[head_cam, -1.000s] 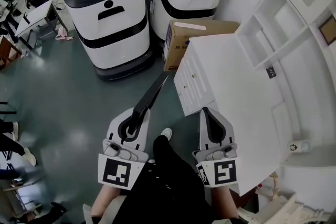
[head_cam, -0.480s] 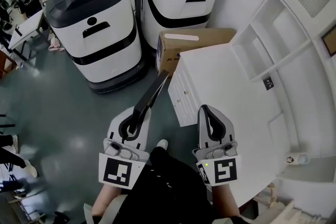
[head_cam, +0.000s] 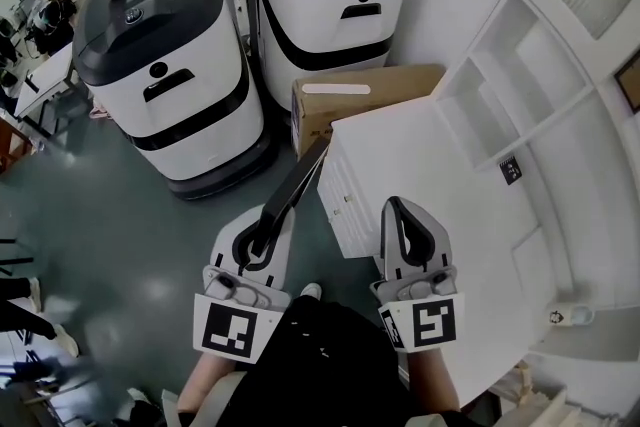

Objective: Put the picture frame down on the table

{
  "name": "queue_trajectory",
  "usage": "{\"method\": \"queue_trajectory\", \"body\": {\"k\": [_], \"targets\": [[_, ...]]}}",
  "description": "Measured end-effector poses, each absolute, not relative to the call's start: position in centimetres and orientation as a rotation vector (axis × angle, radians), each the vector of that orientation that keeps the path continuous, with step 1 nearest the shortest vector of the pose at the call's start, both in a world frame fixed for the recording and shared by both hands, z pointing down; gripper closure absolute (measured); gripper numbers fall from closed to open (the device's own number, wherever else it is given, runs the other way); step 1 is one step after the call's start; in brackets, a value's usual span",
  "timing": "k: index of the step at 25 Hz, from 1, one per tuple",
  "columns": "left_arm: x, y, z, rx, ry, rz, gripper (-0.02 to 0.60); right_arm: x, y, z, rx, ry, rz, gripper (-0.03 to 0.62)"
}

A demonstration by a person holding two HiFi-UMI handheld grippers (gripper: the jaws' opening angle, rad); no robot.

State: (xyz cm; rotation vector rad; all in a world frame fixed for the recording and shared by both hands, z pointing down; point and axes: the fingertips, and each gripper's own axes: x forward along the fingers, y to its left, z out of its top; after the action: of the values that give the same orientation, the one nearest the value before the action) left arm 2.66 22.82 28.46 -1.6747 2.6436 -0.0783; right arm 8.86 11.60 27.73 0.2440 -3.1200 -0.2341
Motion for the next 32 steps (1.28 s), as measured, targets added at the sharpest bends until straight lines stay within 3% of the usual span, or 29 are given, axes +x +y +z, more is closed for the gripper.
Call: {"method": "queue_trajectory", "body": {"k": [32], "targets": [[3.2,13.1,28.1,-1.92,2.44,-0.09,0.569,13.7,3.8,28.5,0.626,-3.062,-0.175,0.592]]}}
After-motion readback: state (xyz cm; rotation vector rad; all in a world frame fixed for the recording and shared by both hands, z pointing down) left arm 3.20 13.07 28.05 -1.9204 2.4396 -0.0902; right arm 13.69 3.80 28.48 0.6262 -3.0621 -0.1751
